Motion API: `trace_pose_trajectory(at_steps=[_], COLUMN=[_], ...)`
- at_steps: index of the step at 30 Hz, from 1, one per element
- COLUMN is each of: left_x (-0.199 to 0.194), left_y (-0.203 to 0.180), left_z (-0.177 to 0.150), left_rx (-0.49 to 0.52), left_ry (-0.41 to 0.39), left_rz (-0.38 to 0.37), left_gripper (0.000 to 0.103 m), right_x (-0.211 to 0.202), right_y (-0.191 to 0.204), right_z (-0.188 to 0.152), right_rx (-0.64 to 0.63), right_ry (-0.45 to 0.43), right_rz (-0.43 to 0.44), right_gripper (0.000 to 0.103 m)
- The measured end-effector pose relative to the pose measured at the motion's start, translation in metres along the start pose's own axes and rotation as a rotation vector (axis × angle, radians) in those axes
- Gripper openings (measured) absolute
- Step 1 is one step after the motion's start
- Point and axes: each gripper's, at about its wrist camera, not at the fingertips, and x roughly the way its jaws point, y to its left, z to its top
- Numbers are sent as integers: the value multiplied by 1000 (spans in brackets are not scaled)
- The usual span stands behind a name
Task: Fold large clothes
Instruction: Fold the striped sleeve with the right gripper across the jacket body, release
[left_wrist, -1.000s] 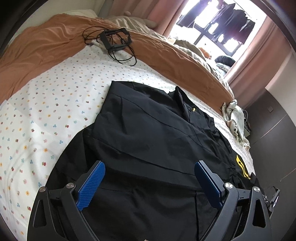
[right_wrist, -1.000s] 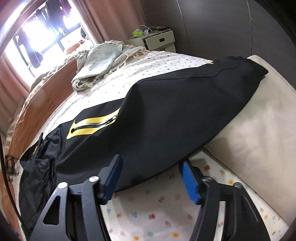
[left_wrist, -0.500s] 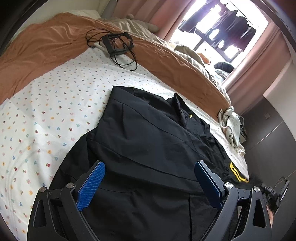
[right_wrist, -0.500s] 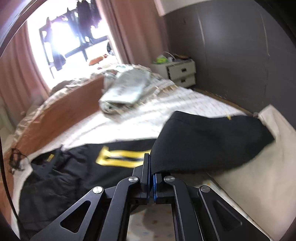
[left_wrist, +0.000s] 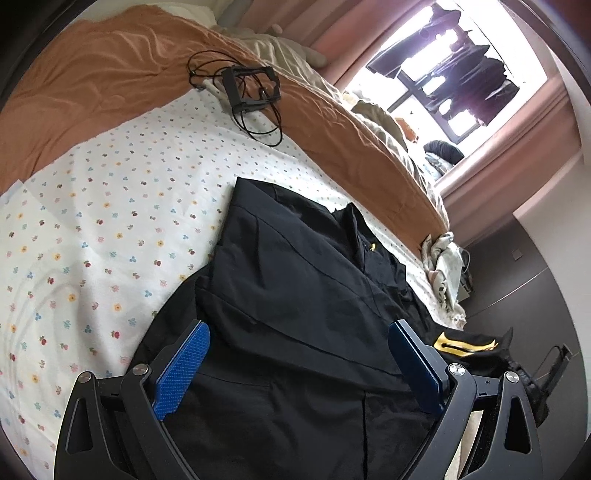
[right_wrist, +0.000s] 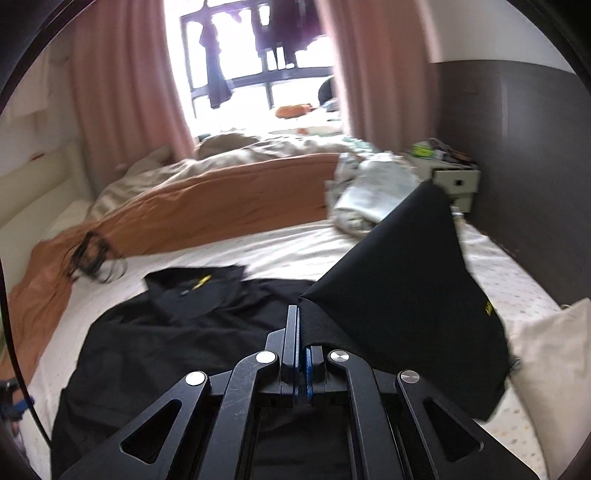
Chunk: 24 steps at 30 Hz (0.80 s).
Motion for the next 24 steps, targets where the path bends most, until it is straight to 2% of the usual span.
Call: trace_pose_trajectory(at_steps=[6,9,11,13,14,15,16,17,18,21,24], left_x=[-6,-9,-10,-10,-10,-10,-10,-10,-10,-10,-9], left_y=[8,12,15,16,17,17,17,16,17,15,12], left_z=[5,7,8,9,9,9,9,9,9,9,8], left_rx=[-37,-54,-64,-71,-74,-76,-77,-77,-76,-73,-65], left_ry=[-2,-5,-4,-2,-1,0,2,1,1,2,6], left_rz=[-27,-34,-39,-42,-44,-46,-50,-51,-52,-52,-54], left_gripper=[97,97,97,97,97,97,97,97,97,97,97], right_x=[28,47,63,82,90,99,106,108,107,92,65], right_y=[62,87,102,111,112,114,117,120,124,131,118], right_z=[-28,-47,-61,-77,-83,-92,-99,-104,-111,-119,-113], right_rx=[-59,-92,-123,-137,-135,-130,-130,-138,-158,-250,-251], right_ry=[75,128,181,272,319,372,411,432,442,438,417], right_rz=[74,84,82,67,70,84,103,107,106,94,111], right_gripper=[3,3,4,7,12,25,33,47,53,54,54])
